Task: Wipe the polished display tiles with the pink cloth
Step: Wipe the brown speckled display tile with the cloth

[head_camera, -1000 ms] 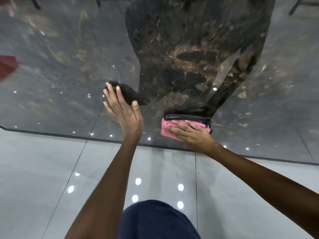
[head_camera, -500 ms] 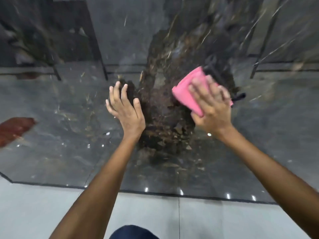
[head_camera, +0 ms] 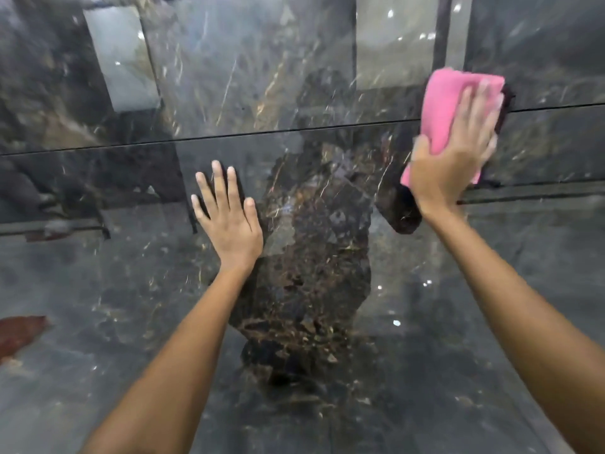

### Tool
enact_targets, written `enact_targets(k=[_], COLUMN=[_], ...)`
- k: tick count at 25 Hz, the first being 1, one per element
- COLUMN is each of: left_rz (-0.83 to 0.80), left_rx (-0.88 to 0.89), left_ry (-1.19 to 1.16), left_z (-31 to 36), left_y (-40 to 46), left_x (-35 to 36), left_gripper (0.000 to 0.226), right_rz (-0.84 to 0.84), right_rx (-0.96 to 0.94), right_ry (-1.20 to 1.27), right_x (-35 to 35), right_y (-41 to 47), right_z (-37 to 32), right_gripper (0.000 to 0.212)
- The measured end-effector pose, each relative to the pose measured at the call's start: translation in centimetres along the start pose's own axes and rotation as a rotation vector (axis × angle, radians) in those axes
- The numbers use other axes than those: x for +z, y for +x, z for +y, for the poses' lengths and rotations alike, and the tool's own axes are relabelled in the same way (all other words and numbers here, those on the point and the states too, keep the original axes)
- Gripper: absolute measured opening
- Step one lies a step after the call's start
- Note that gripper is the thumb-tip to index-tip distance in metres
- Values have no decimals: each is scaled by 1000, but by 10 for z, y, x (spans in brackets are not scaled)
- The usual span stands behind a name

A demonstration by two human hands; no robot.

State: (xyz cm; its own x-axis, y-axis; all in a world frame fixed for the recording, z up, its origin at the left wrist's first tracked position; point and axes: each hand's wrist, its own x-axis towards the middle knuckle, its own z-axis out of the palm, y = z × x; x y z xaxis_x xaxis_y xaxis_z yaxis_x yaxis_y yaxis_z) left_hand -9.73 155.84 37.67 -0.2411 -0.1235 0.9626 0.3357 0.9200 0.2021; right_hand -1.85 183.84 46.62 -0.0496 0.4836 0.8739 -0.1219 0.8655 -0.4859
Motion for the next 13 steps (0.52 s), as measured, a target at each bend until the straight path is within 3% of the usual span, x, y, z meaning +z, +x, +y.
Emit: enact_targets(k=[1,2,4,6,8,9,10,13], left_rz=[2,1,-7,-37,-67,-79,-89,-119], left_rx=[-10,-14,-2,40,65,50,15,-89], left_ry=[-9,-28,-82,-122,-103,-90,-83,-68], left_z=[1,2,-1,-9,-16,-19,-22,-34], left_y=[1,1,0,1,-8,-18,-32,-73], left_x=[0,-1,-5,-9,-13,-14,-14,-10], left_gripper=[54,54,53,53,52,51,51,52], right_rz=[16,-23,-233,-509,-670,-598,-501,-161], right_rx=[-33,-216,-791,-1334,-1566,-1547,-1406,-729], right_ry=[64,119,114,-41,-89,-21,26,69], right_x=[7,17,36,28,18,17,15,4], right_y=[4,-6,-65,-135,-143,-125,-100,-36], right_z=[-24,-42,-44,-19,8,12,13,26], right_gripper=[73,72,76,78,76,72,68,68])
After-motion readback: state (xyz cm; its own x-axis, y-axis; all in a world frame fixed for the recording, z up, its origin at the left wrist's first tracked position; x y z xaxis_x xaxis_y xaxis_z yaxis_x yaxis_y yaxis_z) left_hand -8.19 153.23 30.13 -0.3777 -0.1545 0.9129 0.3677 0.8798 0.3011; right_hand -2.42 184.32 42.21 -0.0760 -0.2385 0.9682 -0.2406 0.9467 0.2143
